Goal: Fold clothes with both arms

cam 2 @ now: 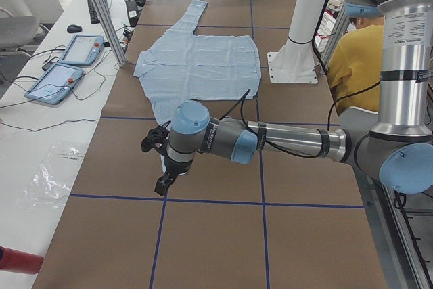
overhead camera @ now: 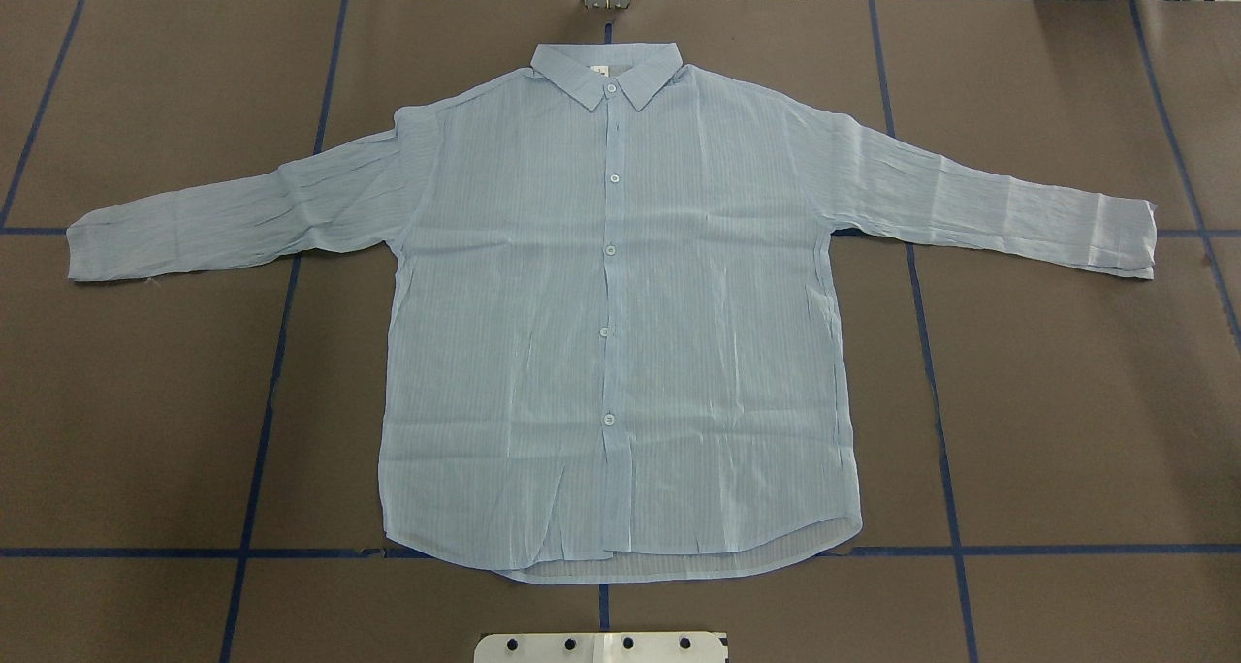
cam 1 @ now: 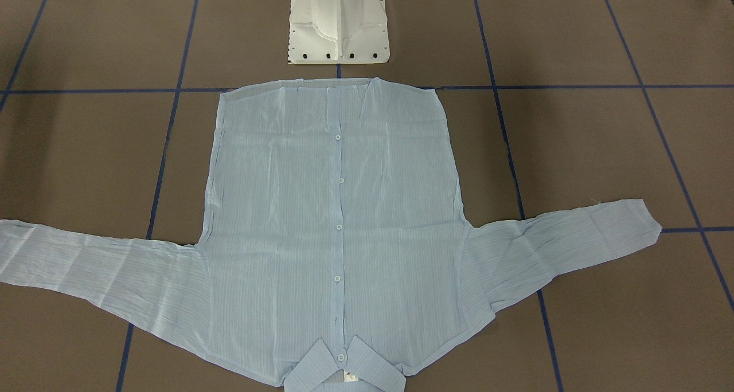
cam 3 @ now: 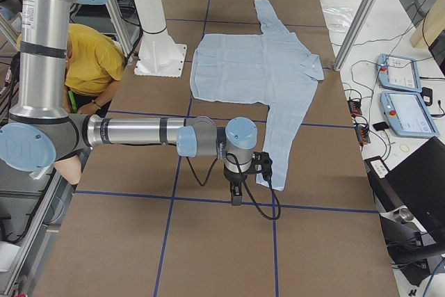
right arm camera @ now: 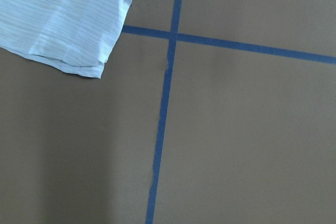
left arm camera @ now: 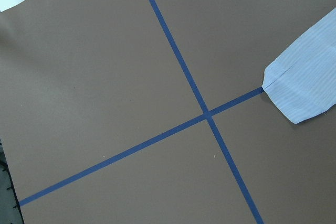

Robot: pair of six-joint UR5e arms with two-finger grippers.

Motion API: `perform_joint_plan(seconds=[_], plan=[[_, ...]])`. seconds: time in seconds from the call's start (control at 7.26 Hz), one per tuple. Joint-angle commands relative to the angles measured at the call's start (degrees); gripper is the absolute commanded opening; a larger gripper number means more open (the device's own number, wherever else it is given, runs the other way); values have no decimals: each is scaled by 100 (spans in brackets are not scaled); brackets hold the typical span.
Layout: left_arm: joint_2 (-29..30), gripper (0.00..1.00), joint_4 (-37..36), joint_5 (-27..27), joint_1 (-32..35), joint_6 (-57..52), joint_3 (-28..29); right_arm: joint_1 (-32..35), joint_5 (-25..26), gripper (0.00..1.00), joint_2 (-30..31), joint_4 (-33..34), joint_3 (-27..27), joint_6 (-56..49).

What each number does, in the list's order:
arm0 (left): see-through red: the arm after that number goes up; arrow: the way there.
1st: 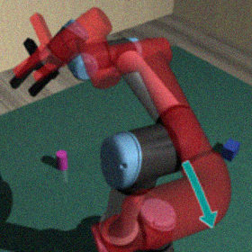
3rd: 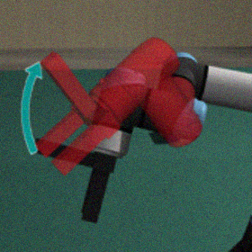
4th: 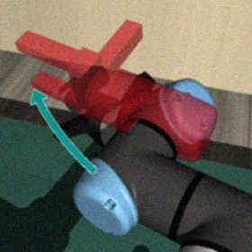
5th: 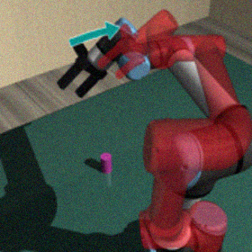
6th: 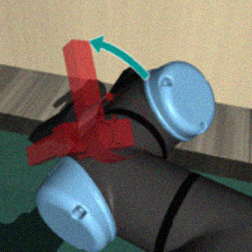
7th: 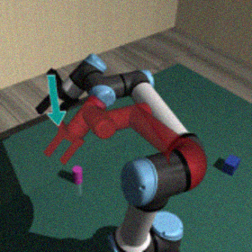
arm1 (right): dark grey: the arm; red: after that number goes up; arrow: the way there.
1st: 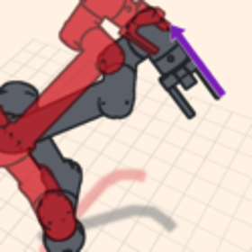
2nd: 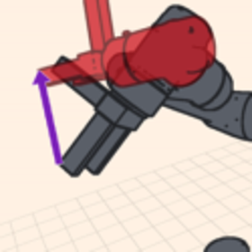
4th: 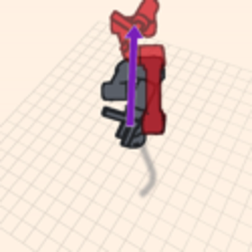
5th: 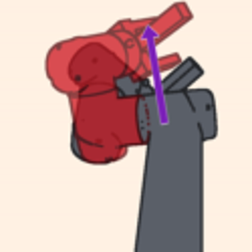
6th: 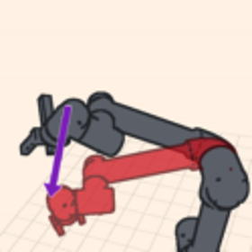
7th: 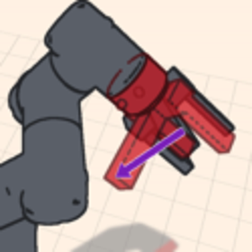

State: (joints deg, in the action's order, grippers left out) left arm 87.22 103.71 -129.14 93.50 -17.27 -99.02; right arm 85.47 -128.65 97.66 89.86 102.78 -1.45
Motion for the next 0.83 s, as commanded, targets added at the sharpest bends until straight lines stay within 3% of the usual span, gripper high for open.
perform_joint_plan(seconds=[0.0, 0.14, 0.41, 0.69], plan=[[136, 100, 968, 38, -16, 57, 58, -127, 24, 100, -393, -351, 296, 57], [294, 100, 2072, 291, -16, 66, 250, -127, 33, 100, -605, -703, 278, 66], [670, 100, 2365, 268, -24, 649, 776, -127, -2, 100, -643, -1213, -71, 171], [717, 100, 2452, 258, -33, 910, 902, -336, -116, 100, -651, -2780, -834, 528]])
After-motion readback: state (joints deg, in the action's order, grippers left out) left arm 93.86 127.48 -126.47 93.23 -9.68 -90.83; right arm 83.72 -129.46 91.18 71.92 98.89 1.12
